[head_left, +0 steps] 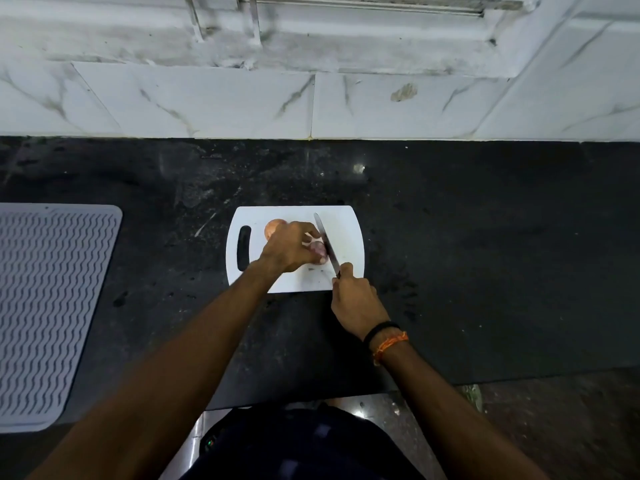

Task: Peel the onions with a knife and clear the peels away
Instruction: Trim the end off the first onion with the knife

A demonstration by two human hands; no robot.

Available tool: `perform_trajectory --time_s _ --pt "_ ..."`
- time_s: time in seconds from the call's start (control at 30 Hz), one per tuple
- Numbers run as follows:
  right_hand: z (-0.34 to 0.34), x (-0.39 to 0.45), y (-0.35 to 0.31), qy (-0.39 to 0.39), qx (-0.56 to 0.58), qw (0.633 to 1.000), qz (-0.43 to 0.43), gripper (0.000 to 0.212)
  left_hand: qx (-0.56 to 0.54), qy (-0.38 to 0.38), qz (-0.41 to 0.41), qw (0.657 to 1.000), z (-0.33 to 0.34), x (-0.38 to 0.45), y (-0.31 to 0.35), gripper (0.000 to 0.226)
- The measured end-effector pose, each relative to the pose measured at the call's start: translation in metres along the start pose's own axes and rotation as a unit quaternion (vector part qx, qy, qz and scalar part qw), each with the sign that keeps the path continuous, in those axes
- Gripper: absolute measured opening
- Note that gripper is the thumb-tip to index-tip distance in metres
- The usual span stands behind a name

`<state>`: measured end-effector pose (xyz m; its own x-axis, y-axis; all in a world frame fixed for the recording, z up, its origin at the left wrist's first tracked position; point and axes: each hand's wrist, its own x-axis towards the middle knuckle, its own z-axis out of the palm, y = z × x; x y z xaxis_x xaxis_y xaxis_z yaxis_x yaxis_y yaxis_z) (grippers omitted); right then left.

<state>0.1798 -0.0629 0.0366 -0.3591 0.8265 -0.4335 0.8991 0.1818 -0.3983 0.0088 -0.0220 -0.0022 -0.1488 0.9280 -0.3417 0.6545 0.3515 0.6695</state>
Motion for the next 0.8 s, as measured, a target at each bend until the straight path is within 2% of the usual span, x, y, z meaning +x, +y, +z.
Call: perform_trajectory --time_s 0.03,0.1,0.2,0.4,0.63,0.8 --pt "-0.001 -0.001 0.001 0.000 0.002 1.000 -0.003 0.026 0.008 -0.011 -0.006 1.000 0.000 -0.001 0.001 0.052" --pt "-0.002 -0.003 0.002 0.002 0.006 1.000 -0.006 0.025 0.032 -0.019 0.012 0.999 0.002 -0.004 0.003 0.047" --pt "-0.001 -0.004 0.000 -0.001 0.013 1.000 -0.002 0.025 0.013 0.004 0.028 1.000 0.007 -0.008 0.000 0.035" --pt "-0.006 0.002 -0.004 -0.004 0.045 0.999 0.012 0.025 0.038 0.030 0.060 0.997 0.011 -0.014 0.004 0.028" --pt "-0.003 -0.006 0.000 -0.005 0.051 0.998 0.022 0.025 0.034 0.064 0.077 0.994 0.019 -0.020 0.001 0.028" --pt "-0.007 -0.001 -0.002 -0.011 0.039 0.999 0.017 0.029 0.040 0.042 0.082 0.995 0.020 -0.020 0.001 0.034"
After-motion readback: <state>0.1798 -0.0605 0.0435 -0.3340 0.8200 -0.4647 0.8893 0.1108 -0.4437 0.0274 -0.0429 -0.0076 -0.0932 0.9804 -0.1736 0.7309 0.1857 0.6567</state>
